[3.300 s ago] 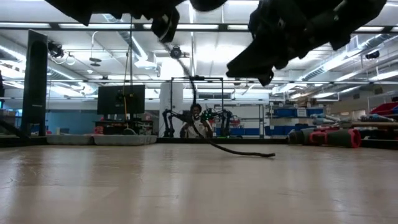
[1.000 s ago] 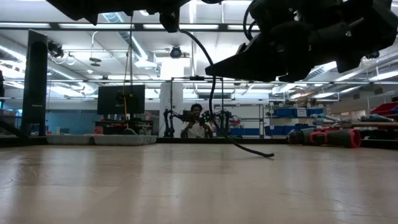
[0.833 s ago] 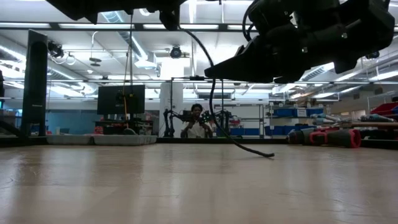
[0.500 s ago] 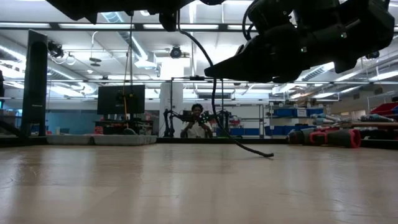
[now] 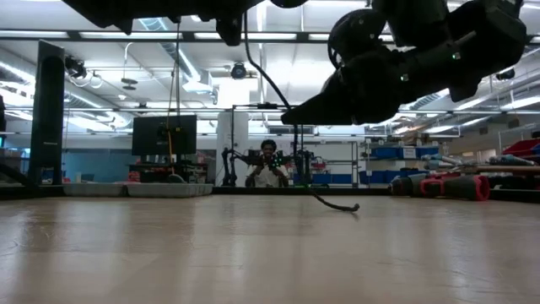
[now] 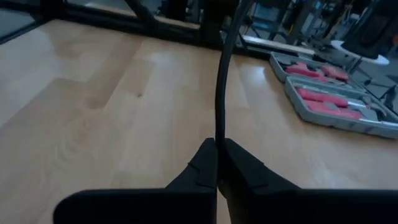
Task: Coil cords
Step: Uncoil the black wire from the black spool
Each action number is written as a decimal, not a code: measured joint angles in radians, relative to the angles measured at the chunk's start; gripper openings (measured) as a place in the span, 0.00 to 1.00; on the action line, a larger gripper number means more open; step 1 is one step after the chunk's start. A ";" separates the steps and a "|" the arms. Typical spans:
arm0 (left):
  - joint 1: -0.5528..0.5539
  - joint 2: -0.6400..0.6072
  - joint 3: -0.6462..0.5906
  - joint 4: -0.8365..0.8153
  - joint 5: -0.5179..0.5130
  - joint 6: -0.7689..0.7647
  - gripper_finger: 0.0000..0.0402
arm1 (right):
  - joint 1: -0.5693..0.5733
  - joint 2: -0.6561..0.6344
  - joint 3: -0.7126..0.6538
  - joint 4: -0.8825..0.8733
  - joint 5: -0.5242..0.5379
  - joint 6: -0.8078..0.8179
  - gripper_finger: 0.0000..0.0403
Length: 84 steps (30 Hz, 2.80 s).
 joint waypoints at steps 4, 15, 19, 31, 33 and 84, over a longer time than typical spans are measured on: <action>0.000 0.000 0.000 -0.057 0.054 -0.046 0.00 | 0.022 -0.058 0.000 -0.132 0.007 -0.010 0.01; 0.000 0.000 0.000 -0.200 0.101 -0.103 0.00 | 0.012 -0.261 0.000 -0.376 0.174 -0.057 0.01; 0.000 0.000 0.000 -0.313 0.080 -0.104 0.00 | 0.026 -0.345 0.000 -0.547 0.213 0.004 0.01; 0.002 0.000 0.000 -0.635 -0.112 -0.052 0.00 | 0.148 -0.496 -0.001 -0.858 0.343 0.147 0.01; 0.002 0.000 0.000 -0.674 -0.158 -0.038 0.00 | 0.166 -0.511 -0.001 -0.905 0.343 0.162 0.01; 0.015 0.000 0.001 -0.203 0.117 0.122 0.00 | -0.157 -0.468 -0.094 -0.775 -0.417 0.512 0.33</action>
